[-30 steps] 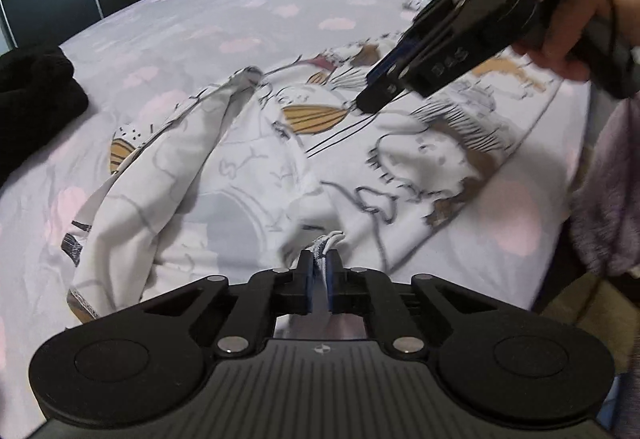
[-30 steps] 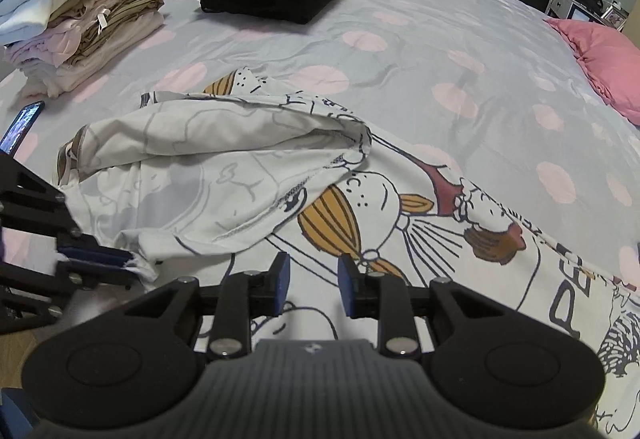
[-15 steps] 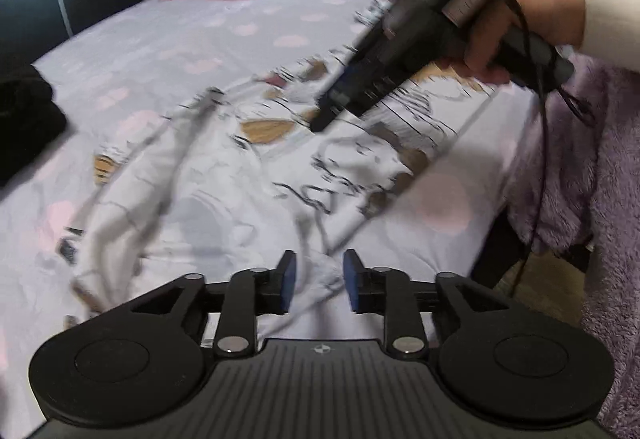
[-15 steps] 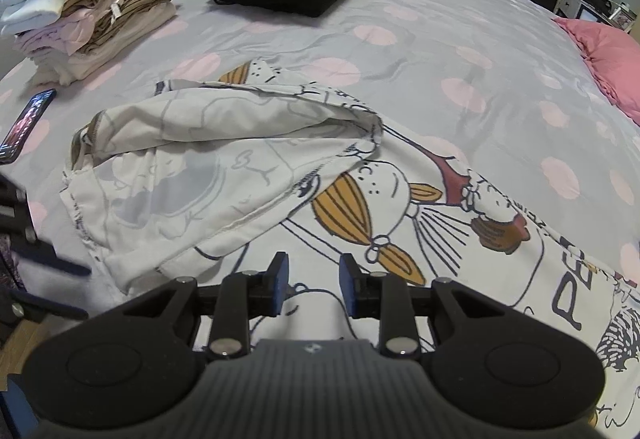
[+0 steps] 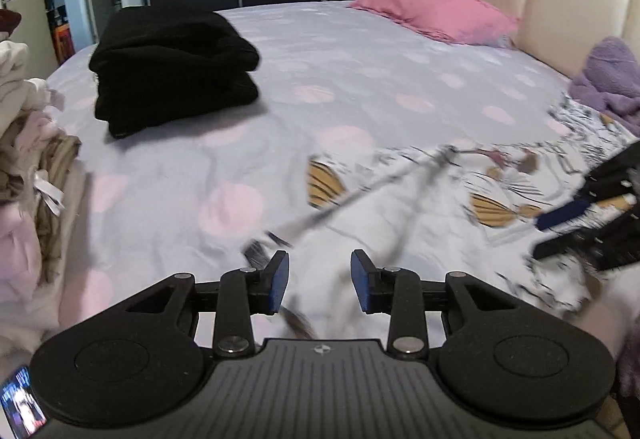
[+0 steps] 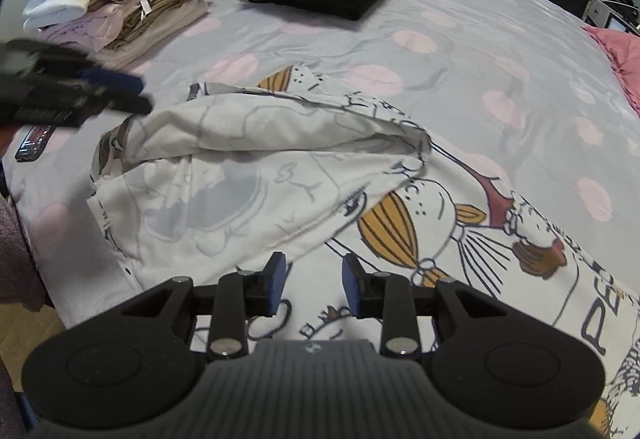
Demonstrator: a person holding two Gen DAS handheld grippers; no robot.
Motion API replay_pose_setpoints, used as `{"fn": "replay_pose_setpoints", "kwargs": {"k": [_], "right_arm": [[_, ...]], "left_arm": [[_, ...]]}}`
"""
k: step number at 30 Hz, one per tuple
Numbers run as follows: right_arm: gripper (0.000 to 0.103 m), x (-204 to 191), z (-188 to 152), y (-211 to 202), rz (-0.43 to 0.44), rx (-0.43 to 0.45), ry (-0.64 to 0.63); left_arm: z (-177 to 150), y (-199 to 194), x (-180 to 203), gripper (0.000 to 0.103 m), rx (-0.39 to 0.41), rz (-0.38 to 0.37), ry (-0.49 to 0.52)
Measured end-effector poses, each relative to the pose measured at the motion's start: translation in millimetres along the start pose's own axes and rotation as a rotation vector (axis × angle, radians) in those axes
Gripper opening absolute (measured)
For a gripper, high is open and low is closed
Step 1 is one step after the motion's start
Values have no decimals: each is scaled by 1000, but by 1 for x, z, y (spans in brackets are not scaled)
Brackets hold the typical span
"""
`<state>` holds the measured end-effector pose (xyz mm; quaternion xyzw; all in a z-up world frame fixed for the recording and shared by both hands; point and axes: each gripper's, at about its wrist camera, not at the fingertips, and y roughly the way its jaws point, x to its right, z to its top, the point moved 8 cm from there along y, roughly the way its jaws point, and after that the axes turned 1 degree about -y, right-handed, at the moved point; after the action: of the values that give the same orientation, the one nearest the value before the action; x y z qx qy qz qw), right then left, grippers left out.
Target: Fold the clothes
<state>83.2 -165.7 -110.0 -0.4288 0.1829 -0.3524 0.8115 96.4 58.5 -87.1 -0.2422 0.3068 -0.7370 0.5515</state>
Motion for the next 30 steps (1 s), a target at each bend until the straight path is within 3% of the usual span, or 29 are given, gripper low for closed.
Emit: {"fn": "replay_pose_setpoints", "kwargs": {"k": [8, 16, 18, 26, 30], "right_arm": [[35, 2, 9, 17, 7, -26, -35], [35, 6, 18, 26, 22, -34, -45], [35, 7, 19, 27, 21, -34, -42], [35, 8, 18, 18, 1, -22, -48], [35, 12, 15, 12, -23, -16, -45]], "left_arm": [[-3, 54, -37, 32, -104, 15, -34], [-9, 77, -46, 31, -117, -27, -71], [-9, 74, -46, 12, -97, -26, -68], [7, 31, -27, 7, 10, -16, -25], [14, -7, -2, 7, 63, -59, 7]]}}
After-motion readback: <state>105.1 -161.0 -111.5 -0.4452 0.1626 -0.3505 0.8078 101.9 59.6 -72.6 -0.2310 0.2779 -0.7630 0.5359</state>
